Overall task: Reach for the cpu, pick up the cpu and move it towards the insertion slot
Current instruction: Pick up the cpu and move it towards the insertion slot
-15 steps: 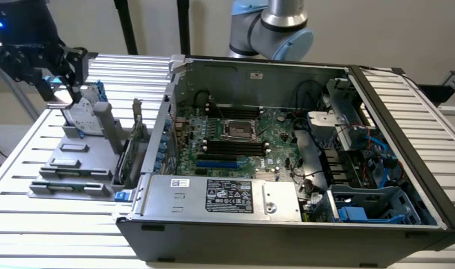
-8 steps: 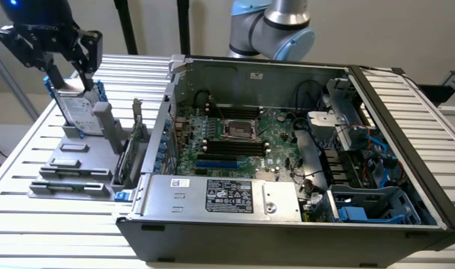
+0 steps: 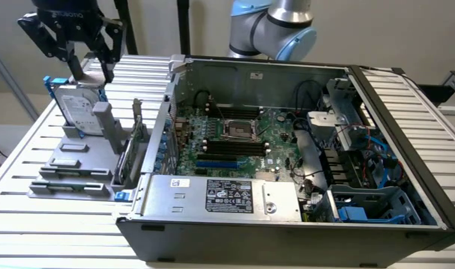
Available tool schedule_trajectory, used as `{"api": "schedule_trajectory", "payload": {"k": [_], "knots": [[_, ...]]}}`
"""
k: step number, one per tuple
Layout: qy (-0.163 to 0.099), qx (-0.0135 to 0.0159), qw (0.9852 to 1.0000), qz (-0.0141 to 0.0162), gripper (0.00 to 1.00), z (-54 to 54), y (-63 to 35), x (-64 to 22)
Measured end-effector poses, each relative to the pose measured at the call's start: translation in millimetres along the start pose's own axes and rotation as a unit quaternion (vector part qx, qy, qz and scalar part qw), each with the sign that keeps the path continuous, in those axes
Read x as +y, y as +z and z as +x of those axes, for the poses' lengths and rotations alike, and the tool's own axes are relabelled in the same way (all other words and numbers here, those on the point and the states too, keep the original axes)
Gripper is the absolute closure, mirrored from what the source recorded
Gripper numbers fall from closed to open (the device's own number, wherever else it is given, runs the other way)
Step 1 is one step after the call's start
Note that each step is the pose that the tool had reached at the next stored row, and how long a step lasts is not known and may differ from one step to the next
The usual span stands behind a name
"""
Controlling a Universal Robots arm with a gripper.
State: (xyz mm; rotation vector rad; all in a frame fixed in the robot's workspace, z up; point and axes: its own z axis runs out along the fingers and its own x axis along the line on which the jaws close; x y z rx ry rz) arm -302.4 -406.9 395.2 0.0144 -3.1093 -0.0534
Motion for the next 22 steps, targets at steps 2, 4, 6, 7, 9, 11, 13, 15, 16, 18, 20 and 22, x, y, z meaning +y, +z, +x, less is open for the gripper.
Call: {"api": "schedule_trajectory", "payload": {"k": [2,4,6,7,9,11,13,15,16,18,20,22], "knots": [[0.0,0.0002,1.0,-0.0001,0.46,-9.3,-2.9,0.0],[0.0,0.0003,1.0,-0.0003,0.46,-18.2,-5.1,0.0],[0.0,0.0004,1.0,-0.0003,0.46,-27.1,-7.1,0.0],[0.0,0.0004,1.0,-0.0004,0.46,-31.6,-8.0,0.0],[0.0,0.0005,1.0,-0.0005,0.46,-41.0,-9.9,-0.1],[0.0,0.0006,1.0,-0.0006,0.46,-49.9,-11.5,-0.1],[0.0,0.0007,1.0,-0.0009,0.46,-58.8,-12.6,-0.1],[0.0,0.0007,1.0,-0.0017,0.46,-67.9,-13.1,-0.2],[0.0,0.0007,1.0,-0.0022,0.46,-72.3,-13.3,-0.2],[0.0,0.0006,1.0,-0.0034,0.46,-81.7,-13.6,-0.3],[0.0,0.0006,1.0,-0.0049,0.46,-90.7,-13.9,-0.4],[0.0,0.0006,1.0,-0.0064,0.46,-99.7,-14.2,-0.4]]}}
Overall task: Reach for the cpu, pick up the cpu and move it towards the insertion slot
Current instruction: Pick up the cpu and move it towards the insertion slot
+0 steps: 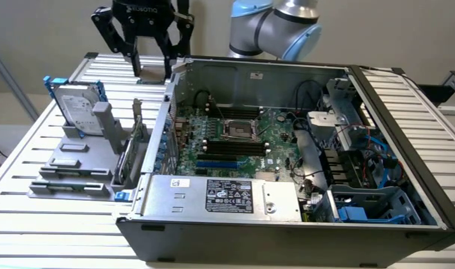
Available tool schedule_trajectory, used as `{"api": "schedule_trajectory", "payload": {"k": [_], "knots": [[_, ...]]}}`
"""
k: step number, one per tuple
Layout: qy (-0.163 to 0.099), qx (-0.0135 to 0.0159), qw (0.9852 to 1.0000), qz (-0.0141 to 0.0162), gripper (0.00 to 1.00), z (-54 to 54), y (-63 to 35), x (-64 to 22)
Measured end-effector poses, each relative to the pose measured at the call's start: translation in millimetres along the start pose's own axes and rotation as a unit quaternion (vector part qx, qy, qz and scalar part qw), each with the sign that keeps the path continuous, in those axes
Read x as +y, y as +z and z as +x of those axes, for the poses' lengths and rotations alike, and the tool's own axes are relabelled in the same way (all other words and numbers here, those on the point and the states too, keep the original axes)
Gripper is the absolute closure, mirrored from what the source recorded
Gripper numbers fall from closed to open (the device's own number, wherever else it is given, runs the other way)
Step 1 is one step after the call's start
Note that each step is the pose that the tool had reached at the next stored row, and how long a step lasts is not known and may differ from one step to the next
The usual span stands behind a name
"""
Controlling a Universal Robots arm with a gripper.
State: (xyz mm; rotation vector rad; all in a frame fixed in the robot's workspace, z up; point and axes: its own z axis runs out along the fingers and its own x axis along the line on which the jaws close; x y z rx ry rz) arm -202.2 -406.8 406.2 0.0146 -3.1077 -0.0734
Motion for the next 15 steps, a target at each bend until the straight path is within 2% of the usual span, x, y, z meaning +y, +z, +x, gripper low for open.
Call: {"api": "schedule_trajectory", "payload": {"k": [6,15], "knots": [[0.0,0.0,1.0,-0.0029,0.46,-27.4,-0.9,-0.1],[0.0,0.0002,1.0,-0.0034,0.46,-68.2,0.1,1.7]]}}
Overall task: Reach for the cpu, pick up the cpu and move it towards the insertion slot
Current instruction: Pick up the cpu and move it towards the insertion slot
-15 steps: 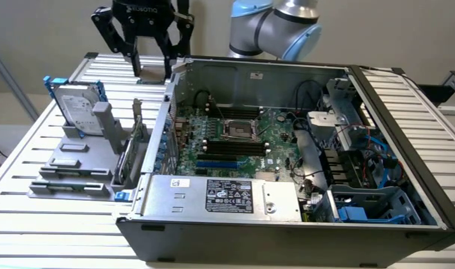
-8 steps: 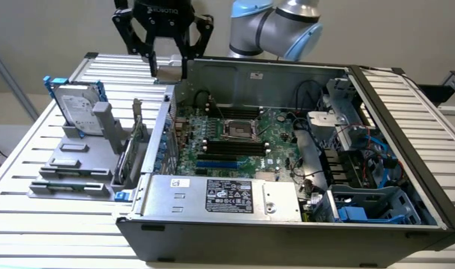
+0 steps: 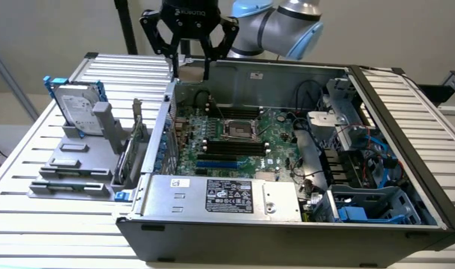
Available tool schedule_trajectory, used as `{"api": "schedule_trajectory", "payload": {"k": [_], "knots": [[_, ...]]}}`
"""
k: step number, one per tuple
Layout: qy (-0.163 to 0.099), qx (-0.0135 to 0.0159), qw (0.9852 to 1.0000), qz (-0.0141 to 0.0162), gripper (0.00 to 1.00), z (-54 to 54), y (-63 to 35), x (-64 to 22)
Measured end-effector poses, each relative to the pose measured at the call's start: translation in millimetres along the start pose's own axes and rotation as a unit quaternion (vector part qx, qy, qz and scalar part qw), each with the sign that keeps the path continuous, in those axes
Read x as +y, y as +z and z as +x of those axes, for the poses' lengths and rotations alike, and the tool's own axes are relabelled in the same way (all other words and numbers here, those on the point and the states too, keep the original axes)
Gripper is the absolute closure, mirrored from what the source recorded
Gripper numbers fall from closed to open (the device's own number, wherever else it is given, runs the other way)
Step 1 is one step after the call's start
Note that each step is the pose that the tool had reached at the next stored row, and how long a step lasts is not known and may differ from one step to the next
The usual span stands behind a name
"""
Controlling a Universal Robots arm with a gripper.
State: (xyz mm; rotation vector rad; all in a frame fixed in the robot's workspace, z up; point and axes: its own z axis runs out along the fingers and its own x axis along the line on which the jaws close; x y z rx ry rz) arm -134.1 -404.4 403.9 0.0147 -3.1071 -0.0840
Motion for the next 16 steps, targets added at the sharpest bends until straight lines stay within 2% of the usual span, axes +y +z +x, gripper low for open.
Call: {"api": "schedule_trajectory", "payload": {"k": [10,16], "knots": [[0.0,0.0,1.0,0.0,0.46,-46.1,11.2,6.8],[0.0,0.0,1.0,0.0001,0.46,-73.3,21.3,14.0]]}}
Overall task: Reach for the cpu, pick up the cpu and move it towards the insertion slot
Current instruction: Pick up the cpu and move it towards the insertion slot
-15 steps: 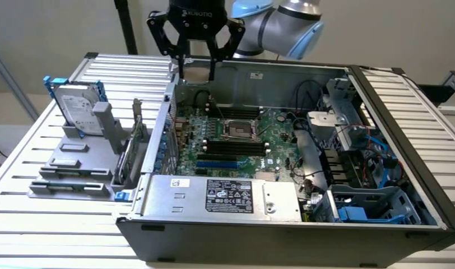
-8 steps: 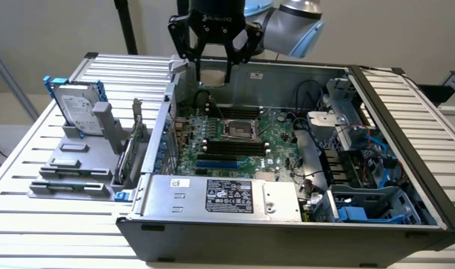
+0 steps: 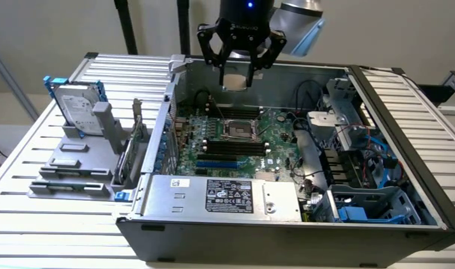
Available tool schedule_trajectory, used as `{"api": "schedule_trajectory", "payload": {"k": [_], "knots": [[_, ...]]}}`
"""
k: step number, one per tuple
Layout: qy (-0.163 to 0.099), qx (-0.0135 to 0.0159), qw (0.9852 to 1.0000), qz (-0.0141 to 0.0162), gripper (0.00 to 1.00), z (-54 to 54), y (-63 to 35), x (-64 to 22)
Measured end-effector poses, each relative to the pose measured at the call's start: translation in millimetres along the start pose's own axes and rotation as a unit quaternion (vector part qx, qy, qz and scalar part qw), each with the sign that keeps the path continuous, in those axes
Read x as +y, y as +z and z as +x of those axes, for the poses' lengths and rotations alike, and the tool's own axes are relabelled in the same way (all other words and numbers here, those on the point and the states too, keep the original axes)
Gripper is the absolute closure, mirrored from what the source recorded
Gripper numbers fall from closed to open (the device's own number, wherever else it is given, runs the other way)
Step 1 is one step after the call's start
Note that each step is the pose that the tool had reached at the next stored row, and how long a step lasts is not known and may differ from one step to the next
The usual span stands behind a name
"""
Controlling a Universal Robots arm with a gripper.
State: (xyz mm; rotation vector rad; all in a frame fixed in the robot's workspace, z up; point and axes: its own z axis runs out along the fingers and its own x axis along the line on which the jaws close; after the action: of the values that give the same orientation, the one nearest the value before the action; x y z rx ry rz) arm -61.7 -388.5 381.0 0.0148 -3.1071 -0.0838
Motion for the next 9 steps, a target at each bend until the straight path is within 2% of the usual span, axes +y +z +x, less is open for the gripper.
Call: {"api": "schedule_trajectory", "payload": {"k": [9], "knots": [[0.0,0.0,1.0,0.0,0.46,-18.6,11.3,32.4]]}}
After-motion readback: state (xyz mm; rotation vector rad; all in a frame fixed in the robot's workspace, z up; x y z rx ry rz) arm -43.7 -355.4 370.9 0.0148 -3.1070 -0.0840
